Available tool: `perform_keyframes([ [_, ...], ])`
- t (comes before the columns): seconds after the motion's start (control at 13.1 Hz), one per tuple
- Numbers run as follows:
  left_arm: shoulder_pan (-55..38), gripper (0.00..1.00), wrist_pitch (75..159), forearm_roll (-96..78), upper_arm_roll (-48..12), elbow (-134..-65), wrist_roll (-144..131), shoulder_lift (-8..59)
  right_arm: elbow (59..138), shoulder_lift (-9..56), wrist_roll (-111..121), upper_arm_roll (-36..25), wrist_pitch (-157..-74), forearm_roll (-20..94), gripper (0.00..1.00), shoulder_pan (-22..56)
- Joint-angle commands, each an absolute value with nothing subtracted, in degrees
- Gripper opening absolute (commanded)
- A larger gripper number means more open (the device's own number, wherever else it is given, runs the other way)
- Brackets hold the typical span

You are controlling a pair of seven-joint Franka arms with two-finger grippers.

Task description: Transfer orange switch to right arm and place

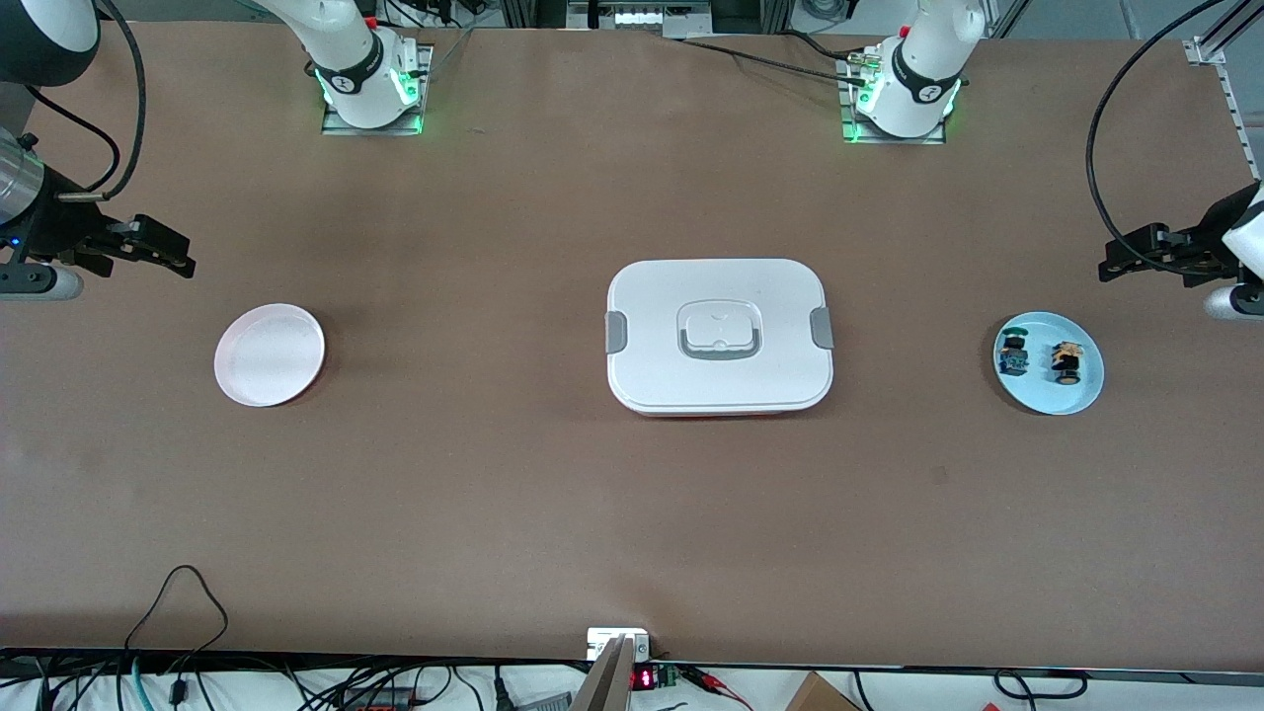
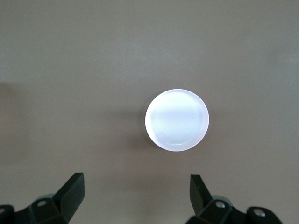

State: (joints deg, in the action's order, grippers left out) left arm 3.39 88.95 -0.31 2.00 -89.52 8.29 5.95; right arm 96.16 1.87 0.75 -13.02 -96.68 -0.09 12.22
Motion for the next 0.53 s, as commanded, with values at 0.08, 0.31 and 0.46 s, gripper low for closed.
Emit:
perform_keyframes([
  [0.08,3.78,1.00,87.02,-0.53,1.93,-88.24,8.00,5.89,95.10,2.11,0.62,-12.74,-95.54,0.26,1.00,12.04],
  [0.31,3.69,1.00,87.01,-0.53,2.02,-88.07,7.91,6.15,95.10,2.11,0.70,-12.74,-95.54,0.26,1.00,11.95],
  [0.46,3.78,1.00,87.01,-0.18,2.11,-87.45,8.52,6.24,95.10,2.11,0.79,-12.74,-95.54,0.26,1.00,11.95],
])
